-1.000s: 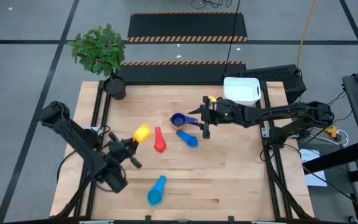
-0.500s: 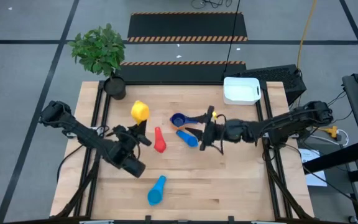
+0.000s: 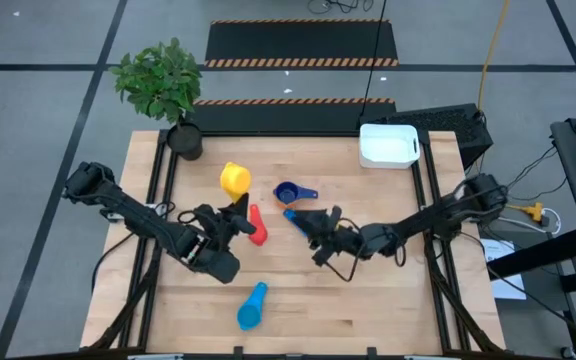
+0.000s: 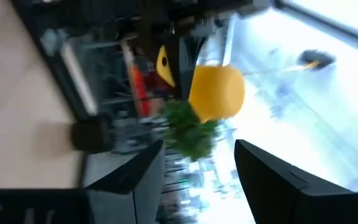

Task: Nest measuring cups in basket
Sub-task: Stack the yellow measuring cup into the dark blue measuring cup

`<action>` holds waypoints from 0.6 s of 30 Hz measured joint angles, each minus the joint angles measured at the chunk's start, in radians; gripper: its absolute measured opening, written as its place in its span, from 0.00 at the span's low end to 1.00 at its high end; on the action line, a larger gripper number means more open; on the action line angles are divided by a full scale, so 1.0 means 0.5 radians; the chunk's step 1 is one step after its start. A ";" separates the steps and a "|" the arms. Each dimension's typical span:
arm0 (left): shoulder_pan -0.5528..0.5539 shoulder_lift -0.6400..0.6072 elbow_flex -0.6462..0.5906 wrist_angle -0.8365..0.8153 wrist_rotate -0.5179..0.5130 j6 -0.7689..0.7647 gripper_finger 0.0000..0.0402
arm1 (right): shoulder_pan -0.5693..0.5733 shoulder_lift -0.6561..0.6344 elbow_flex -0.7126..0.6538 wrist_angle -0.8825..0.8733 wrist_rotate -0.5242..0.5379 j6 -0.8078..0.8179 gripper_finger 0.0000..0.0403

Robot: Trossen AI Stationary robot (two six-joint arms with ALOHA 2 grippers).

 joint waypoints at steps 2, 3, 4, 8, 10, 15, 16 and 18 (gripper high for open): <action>-0.008 0.000 0.000 0.219 0.001 0.194 0.02 | 0.013 0.081 0.000 0.211 0.022 -0.250 0.47; -0.009 0.000 0.000 0.327 0.018 0.282 0.02 | 0.016 0.115 0.000 0.286 0.024 -0.362 0.47; -0.009 0.000 0.000 0.424 0.048 0.374 0.02 | 0.016 0.144 0.001 0.339 0.025 -0.467 0.47; 0.016 0.010 0.000 0.723 0.197 0.693 0.04 | 0.016 0.246 0.067 0.376 0.026 -0.712 0.47; 0.044 0.056 0.000 0.914 0.277 0.815 0.05 | 0.016 0.306 0.144 0.379 -0.008 -0.733 0.47; 0.118 0.221 0.000 1.534 0.494 1.256 0.02 | 0.016 0.483 0.379 0.368 -0.077 -0.763 0.47; 0.131 0.255 0.000 1.636 0.527 1.336 0.02 | 0.016 0.507 0.421 0.375 -0.047 -0.770 0.47; 0.161 0.307 -0.003 1.829 0.568 1.480 0.03 | 0.016 0.543 0.468 0.405 0.044 -0.801 0.47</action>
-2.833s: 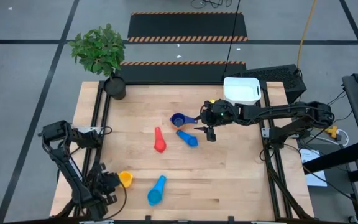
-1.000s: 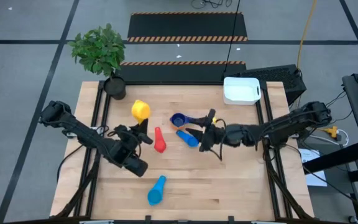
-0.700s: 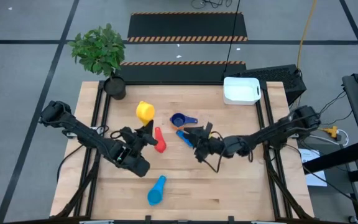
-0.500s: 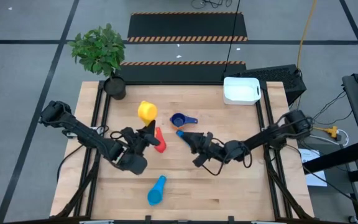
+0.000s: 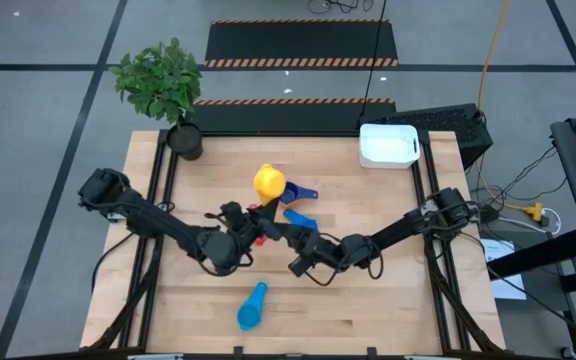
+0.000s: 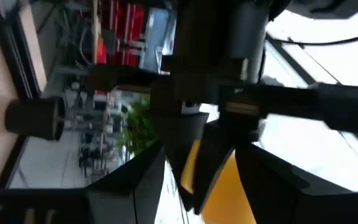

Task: Nest measuring cups in basket
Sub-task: Stack the yellow measuring cup into the dark blue measuring cup

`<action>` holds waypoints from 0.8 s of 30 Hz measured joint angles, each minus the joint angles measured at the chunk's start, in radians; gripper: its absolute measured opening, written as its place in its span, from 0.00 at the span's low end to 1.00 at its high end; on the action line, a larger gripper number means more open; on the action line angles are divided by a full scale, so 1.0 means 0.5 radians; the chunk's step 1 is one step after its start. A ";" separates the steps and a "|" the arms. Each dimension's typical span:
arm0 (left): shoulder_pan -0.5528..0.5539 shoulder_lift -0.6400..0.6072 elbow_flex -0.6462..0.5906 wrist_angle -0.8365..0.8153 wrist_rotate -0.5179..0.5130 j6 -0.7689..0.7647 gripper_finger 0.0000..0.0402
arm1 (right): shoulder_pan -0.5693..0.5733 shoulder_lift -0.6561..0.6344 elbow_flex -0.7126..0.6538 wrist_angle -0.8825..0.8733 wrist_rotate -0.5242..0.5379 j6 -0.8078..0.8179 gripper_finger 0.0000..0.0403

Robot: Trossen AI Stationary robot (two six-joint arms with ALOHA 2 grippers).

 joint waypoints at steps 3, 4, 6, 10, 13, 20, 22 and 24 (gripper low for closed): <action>0.025 0.026 0.000 0.173 0.063 0.130 0.05 | 0.000 0.027 0.015 0.109 0.072 -0.093 0.47; 0.026 0.027 0.000 0.188 0.074 0.150 0.05 | 0.000 0.036 0.015 0.150 0.083 -0.125 0.46; 0.036 0.027 0.000 0.214 0.118 0.157 0.04 | 0.000 0.040 0.014 0.202 0.097 -0.167 0.44; 0.045 0.025 0.001 0.227 0.162 0.148 0.02 | 0.000 0.032 0.013 0.233 0.151 -0.170 0.39; 0.046 0.025 0.001 0.227 0.168 0.147 0.04 | 0.012 0.032 0.013 0.264 0.161 -0.176 0.34; 0.049 0.026 0.000 0.395 0.268 0.275 0.02 | 0.024 0.023 0.013 0.278 0.202 -0.260 0.23; 0.055 0.026 0.000 0.437 0.326 0.326 0.02 | 0.032 0.024 0.013 0.286 0.199 -0.260 0.19; 0.058 0.026 0.000 0.441 0.369 0.322 0.03 | 0.042 0.022 0.013 0.295 0.210 -0.259 0.16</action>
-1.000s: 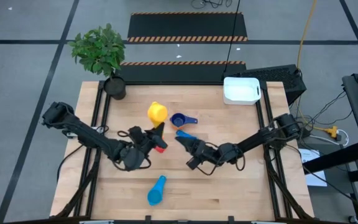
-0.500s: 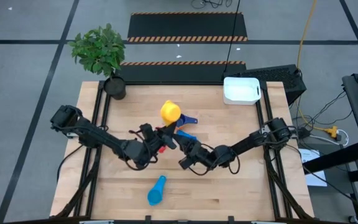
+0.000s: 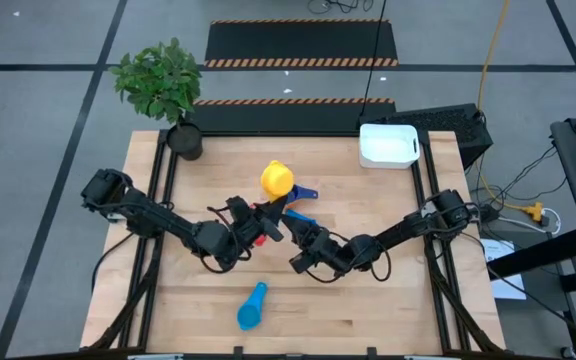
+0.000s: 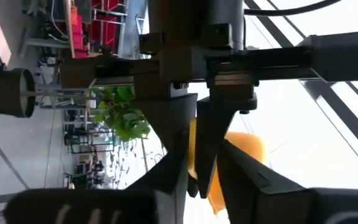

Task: Nest measuring cups in basket
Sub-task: Stack the yellow measuring cup into the dark blue measuring cup

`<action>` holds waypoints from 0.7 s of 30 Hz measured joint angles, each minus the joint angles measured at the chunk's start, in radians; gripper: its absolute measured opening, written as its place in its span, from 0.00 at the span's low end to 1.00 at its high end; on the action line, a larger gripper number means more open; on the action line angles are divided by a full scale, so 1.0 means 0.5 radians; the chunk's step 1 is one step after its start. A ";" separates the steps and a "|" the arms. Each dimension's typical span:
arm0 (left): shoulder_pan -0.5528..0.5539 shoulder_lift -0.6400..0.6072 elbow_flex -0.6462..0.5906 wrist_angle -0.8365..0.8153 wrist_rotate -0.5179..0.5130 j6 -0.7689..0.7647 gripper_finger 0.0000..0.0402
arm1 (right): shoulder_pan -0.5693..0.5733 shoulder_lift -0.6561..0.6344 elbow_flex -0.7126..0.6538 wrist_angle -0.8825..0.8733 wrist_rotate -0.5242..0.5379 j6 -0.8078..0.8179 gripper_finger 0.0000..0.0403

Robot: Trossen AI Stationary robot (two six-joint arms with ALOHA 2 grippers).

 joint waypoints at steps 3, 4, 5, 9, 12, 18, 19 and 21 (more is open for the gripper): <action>0.000 -0.001 0.005 0.010 0.043 0.006 0.06 | 0.009 0.004 -0.002 -0.001 0.015 -0.021 0.12; 0.000 -0.002 0.004 0.008 0.032 0.007 0.07 | 0.013 0.011 -0.004 0.007 0.014 -0.019 0.10; 0.005 -0.001 0.002 0.002 0.025 0.007 0.07 | 0.021 0.012 -0.004 0.004 0.028 -0.022 0.10; 0.012 -0.001 0.002 0.017 0.040 0.021 0.04 | 0.028 0.005 -0.003 0.011 0.054 -0.092 0.07; 0.013 -0.001 0.002 0.015 0.055 0.019 0.02 | 0.029 -0.002 -0.003 0.013 0.066 -0.096 0.06; 0.013 -0.001 0.002 0.002 0.071 0.019 0.07 | 0.033 -0.002 -0.003 0.011 0.064 -0.103 0.05; 0.013 -0.001 0.002 0.003 0.070 0.018 0.07 | 0.034 -0.001 -0.003 0.010 0.058 -0.104 0.06; 0.013 -0.001 0.002 0.003 0.070 0.012 0.07 | 0.034 0.000 -0.003 0.011 0.050 -0.104 0.06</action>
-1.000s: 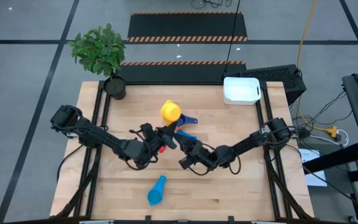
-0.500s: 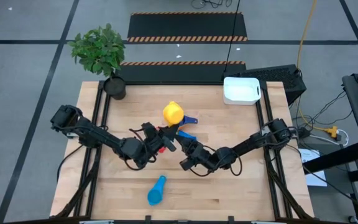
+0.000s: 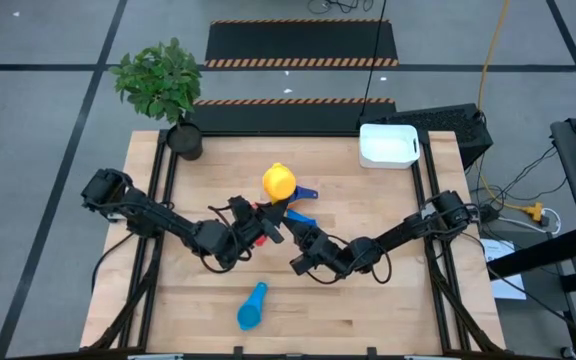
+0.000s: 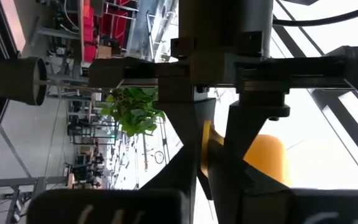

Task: Nest measuring cups in basket
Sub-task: Stack the yellow measuring cup into the dark blue measuring cup

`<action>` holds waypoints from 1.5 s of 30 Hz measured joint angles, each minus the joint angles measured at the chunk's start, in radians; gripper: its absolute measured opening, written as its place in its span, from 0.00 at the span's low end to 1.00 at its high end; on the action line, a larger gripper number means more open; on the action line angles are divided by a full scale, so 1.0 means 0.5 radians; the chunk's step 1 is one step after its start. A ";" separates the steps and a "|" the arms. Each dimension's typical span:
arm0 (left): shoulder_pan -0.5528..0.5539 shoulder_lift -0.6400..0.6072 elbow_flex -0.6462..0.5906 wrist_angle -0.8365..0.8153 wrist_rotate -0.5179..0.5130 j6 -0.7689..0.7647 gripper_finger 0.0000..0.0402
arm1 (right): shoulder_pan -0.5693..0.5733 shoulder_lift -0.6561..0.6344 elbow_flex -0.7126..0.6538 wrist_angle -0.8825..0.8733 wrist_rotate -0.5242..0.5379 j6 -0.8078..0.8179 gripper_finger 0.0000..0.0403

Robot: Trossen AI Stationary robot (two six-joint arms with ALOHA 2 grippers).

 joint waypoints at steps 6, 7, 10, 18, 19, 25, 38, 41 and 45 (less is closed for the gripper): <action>0.000 -0.001 0.000 -0.001 -0.009 0.008 0.02 | 0.001 0.000 0.000 0.003 -0.007 0.000 0.11; 0.000 -0.001 0.000 -0.001 -0.009 0.018 0.02 | 0.001 0.000 0.000 0.003 -0.008 0.000 0.12; -0.001 -0.001 0.000 0.000 -0.008 0.047 0.04 | 0.001 0.000 0.000 0.002 -0.014 0.000 0.16; -0.001 -0.003 0.000 0.000 0.052 0.060 0.02 | 0.002 0.000 0.000 0.003 -0.022 0.000 0.21; -0.001 -0.003 0.000 0.000 0.052 0.065 0.03 | 0.002 0.000 0.000 0.003 -0.022 0.000 0.21; -0.001 -0.003 0.001 0.000 0.061 0.058 0.03 | 0.002 -0.021 -0.001 0.001 -0.021 0.011 0.19; 0.000 -0.004 0.003 -0.004 0.076 0.069 0.02 | 0.018 -0.024 -0.001 0.004 -0.015 0.002 0.12; 0.000 -0.004 0.003 -0.004 0.076 0.092 0.02 | 0.018 -0.024 -0.001 0.004 -0.014 0.006 0.12; 0.000 -0.004 0.003 -0.004 0.076 0.113 0.03 | 0.018 -0.024 -0.001 0.004 -0.011 0.002 0.12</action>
